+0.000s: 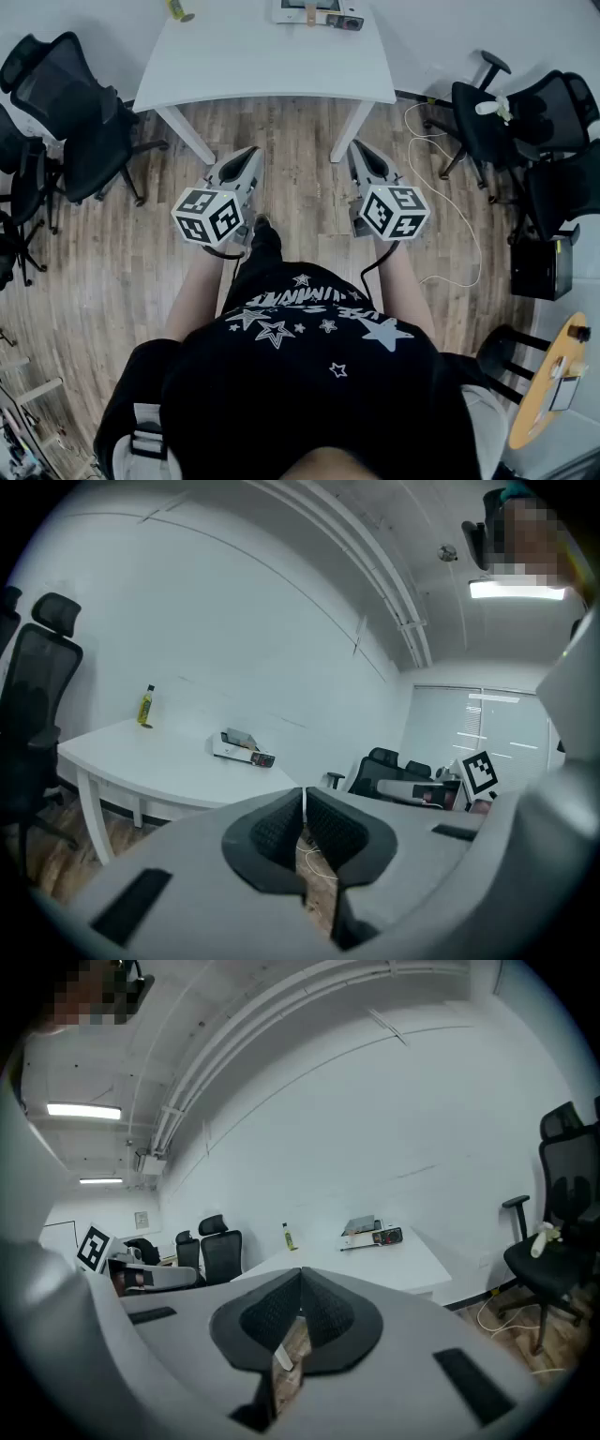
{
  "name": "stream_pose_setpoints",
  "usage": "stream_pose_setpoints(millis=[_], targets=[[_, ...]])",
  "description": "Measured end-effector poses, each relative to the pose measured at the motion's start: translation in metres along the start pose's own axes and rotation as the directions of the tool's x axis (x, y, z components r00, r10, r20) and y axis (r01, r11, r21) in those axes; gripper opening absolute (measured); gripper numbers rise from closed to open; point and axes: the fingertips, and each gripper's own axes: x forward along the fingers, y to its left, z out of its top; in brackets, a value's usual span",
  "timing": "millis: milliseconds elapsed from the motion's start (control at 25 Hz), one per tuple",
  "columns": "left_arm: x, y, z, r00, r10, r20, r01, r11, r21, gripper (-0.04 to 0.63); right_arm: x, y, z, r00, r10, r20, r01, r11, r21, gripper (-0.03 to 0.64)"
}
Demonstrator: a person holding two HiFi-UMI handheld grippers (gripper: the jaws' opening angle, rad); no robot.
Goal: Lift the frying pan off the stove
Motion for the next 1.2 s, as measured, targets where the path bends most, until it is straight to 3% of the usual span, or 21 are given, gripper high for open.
stream_pose_setpoints(millis=[680, 1000, 1200], targets=[[-0.001, -0.008, -0.021, 0.999, -0.010, -0.040, 0.009, 0.999, -0.036, 0.018, -0.010, 0.003, -0.018, 1.000, -0.007, -0.025, 0.007, 1.000, 0.011, 0.008], [-0.001, -0.008, -0.014, 0.999, -0.005, -0.036, 0.005, 1.000, -0.009, 0.018, -0.008, 0.015, -0.011, 0.999, 0.032, 0.004, -0.032, 0.999, 0.004, 0.009], [0.007, 0.003, -0.024, 0.997, -0.008, -0.073, 0.007, 1.000, -0.010, 0.018, 0.000, 0.004, -0.016, 1.000, 0.013, -0.004, -0.013, 0.999, 0.040, 0.009]])
